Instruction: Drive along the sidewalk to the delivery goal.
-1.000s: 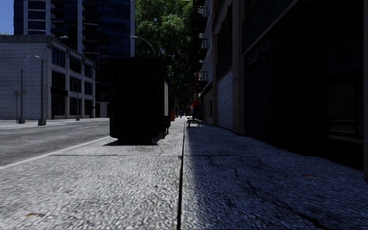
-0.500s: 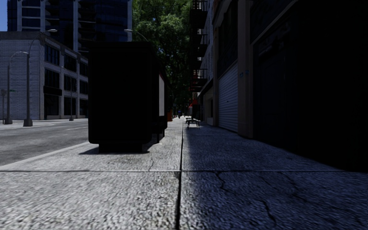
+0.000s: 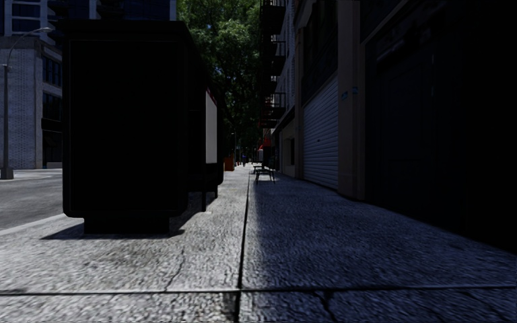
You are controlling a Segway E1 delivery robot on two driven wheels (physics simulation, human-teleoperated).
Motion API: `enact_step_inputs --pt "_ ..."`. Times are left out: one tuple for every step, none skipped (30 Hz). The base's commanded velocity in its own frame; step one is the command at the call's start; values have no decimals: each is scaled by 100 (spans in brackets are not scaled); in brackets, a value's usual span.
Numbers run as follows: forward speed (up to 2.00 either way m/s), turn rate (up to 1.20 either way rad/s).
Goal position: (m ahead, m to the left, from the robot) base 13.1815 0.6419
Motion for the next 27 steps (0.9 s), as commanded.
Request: enact_step_inputs --pt "200 0" --pt "200 0" --pt "200 0" --pt "200 0" --pt "200 0" --pt "200 0" --pt "200 0" --pt "200 0" --pt "200 0" --pt "200 0" --pt "200 0" --pt "200 0" --pt "200 0" --pt "200 0" --pt "200 0" --pt "200 0" --pt "200 0" --pt "200 0" --pt "200 0" --pt "200 0" --pt "200 0" --pt "200 0" --pt "200 0" --pt "200 0" --pt "200 0" --pt "200 0" --pt "200 0"
